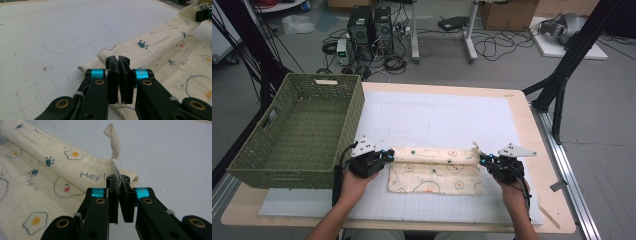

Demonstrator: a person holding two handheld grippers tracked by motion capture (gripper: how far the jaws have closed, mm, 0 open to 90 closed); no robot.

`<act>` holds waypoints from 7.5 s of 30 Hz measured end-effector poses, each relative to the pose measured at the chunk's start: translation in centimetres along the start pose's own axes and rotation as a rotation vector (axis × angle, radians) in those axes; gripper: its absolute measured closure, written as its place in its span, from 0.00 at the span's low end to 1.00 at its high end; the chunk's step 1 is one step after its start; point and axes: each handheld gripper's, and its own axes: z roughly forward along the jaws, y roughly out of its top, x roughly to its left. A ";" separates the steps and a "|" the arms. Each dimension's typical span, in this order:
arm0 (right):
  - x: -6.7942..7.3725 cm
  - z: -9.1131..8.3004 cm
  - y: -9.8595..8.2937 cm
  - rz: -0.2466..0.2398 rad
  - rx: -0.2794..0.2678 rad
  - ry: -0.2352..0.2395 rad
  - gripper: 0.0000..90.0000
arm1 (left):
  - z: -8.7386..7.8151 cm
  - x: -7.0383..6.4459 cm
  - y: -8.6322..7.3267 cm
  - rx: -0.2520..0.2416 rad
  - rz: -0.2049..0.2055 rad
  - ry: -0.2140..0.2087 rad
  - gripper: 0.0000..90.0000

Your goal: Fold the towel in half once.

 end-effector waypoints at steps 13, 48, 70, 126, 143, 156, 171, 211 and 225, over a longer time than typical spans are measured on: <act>0.8 -1.6 -1.9 -0.018 0.057 0.070 0.96 | -1.0 -1.1 -1.5 0.089 0.036 -0.045 0.93; -0.1 0.9 -1.2 0.067 0.123 0.064 0.81 | 0.3 0.7 -0.1 0.071 -0.086 0.016 0.63; -1.3 1.7 -0.1 0.138 0.029 -0.092 0.47 | 2.2 2.0 -0.4 0.046 -0.148 0.071 0.55; -4.1 9.3 4.0 0.109 0.104 -0.150 0.54 | 7.7 6.2 4.2 0.080 -0.112 0.221 0.57; -2.1 4.8 3.5 0.052 0.039 -0.054 0.57 | 4.1 3.9 3.4 0.033 -0.078 0.076 0.68; 1.0 4.6 0.6 -0.057 0.147 0.077 0.80 | 4.8 1.2 1.4 0.241 0.043 -0.008 0.74; 0.3 2.9 -0.5 -0.013 0.138 0.064 0.76 | 3.3 0.6 -0.4 0.181 0.065 0.059 0.89; -2.2 -3.5 -0.9 0.064 -0.112 -0.186 0.13 | -0.4 1.3 1.4 -0.133 -0.025 0.060 0.21; -2.1 -3.0 -0.7 0.052 -0.097 -0.167 0.13 | -0.3 1.4 1.2 -0.114 -0.022 0.068 0.22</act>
